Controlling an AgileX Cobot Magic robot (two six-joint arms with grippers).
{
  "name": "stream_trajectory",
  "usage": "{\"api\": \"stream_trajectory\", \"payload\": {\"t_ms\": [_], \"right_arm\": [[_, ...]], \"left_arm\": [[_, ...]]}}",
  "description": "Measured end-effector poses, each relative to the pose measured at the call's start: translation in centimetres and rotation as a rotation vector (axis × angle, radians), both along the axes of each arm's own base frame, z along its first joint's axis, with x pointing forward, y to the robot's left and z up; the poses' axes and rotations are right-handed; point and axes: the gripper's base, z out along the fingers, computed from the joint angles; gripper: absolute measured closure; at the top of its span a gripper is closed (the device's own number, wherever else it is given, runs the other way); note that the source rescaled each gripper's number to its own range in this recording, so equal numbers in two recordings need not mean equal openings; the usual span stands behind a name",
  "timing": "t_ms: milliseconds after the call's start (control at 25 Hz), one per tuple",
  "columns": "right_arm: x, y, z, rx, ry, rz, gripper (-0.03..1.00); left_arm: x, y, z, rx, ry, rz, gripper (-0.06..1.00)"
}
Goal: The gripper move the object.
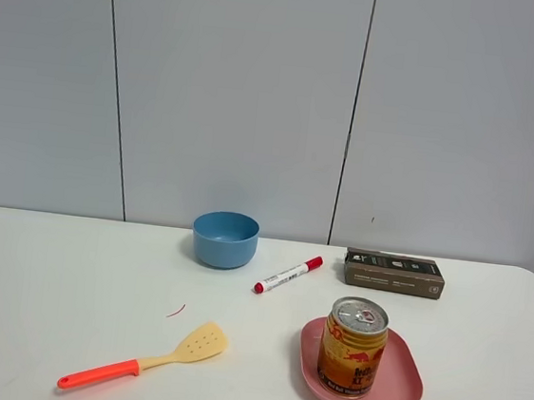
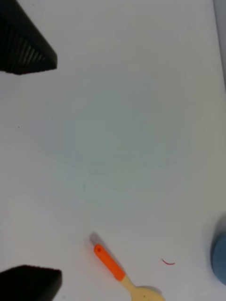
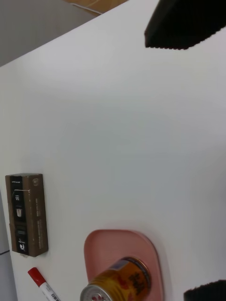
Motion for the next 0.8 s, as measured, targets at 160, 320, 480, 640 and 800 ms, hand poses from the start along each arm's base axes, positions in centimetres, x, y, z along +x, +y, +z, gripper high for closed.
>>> {"api": "stream_trajectory", "payload": {"t_ms": [160,320,480,640,800], "right_arm": [[0.0,0.0,0.0,0.0,0.0,0.0,-0.03],[0.0,0.0,0.0,0.0,0.0,0.0,-0.03],[0.0,0.0,0.0,0.0,0.0,0.0,-0.03],[0.0,0.0,0.0,0.0,0.0,0.0,-0.03],[0.0,0.0,0.0,0.0,0.0,0.0,-0.03]], "left_arm": [[-0.18,0.01,-0.11,-0.001,-0.001,-0.001,0.47],[-0.48,0.03,-0.11,-0.004,-0.02,-0.001,0.47],[-0.86,0.07,-0.13,-0.006,-0.042,-0.001,0.47],[-0.86,0.07,-0.13,-0.006,-0.042,-0.001,0.47],[-0.86,0.07,-0.13,-0.006,-0.042,-0.001,0.47]]}}
